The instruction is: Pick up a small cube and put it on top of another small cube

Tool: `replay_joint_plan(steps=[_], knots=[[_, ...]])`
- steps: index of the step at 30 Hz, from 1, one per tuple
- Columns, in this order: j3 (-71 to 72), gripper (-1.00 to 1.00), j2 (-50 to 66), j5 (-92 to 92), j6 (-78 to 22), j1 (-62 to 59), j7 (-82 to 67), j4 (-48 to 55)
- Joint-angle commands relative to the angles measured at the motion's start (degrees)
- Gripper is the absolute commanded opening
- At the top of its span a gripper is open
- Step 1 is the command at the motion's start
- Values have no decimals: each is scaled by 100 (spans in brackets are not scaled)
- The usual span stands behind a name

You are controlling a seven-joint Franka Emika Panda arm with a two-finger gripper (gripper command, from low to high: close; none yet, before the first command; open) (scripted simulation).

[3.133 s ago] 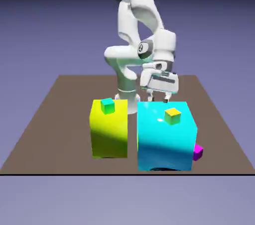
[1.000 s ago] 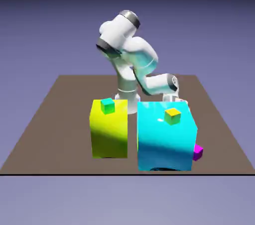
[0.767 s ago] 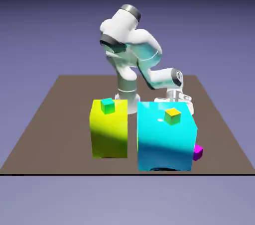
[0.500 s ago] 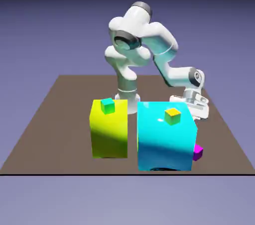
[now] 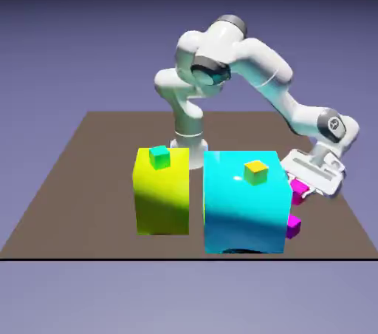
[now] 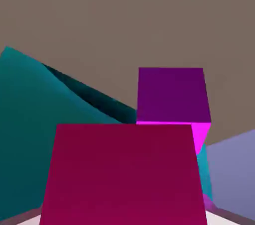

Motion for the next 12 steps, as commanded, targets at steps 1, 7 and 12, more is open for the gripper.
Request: replay_joint_plan(steps=[1,7,12], knots=[[-99,-100,42,102,-74,102,34,208],[-307,-100,300,-73,-55,14,327,477],[-109,100,158,173,-303,165,236,628]])
